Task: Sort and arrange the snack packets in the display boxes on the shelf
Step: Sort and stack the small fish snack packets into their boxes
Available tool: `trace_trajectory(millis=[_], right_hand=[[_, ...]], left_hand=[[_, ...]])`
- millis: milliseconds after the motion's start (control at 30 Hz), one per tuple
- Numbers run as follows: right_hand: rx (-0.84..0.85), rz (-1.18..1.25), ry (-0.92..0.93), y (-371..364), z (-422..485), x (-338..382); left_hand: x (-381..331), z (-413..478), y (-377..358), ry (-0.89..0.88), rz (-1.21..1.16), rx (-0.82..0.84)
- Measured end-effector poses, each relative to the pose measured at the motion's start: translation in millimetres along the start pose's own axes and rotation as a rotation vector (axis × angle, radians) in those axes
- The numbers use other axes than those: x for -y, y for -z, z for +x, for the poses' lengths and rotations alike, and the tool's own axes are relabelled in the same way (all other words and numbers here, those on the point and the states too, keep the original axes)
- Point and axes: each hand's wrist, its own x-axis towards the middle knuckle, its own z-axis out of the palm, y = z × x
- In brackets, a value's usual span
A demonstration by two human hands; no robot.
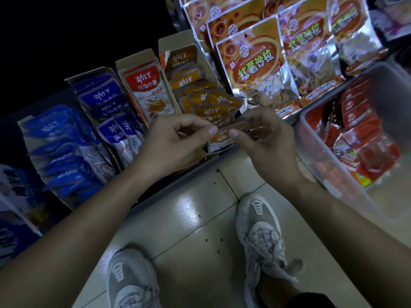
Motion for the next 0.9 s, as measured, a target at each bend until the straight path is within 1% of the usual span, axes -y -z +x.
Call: trace_trajectory(millis=[133,233,300,433,667,767,833,900], right_hand=[[-0.033,0.044,0.004,-0.3,1.2,2.4],[-0.046,-0.004,0.053,0.5,-3.3,-2.1],[-0.045,0.027,0.056,0.4,-7.5,-3.9],[-0.039,0.067,0.043,-0.6,-9.6,-1.4],[0.079,0.081,0.01,1.8,-3.1,1.1],[0.096,0.135,-0.049,-1.0,-4.1,2.1],[0.093,0.145,-0.068,-2.0,-4.3,2.5],[0.093,0.148,-0.07,-1.5,-5.0,3.3]], left_hand=[[0.3,4.5,1.6,0.025,-0.001,-0.061],[-1.4,7.8,1.8,0.115,-0.093,-0.063],[-2.1,8.5,0.7,0.145,-0.116,-0.077],[0.2,8.9,-0.7,0.12,-0.075,-0.136],[2.8,10.4,-1.9,0.076,0.013,-0.231],[4.9,10.7,2.3,-0.029,0.105,-0.214],[4.7,10.9,4.5,-0.065,0.163,-0.187],[4.0,11.9,5.9,-0.09,0.189,-0.199]])
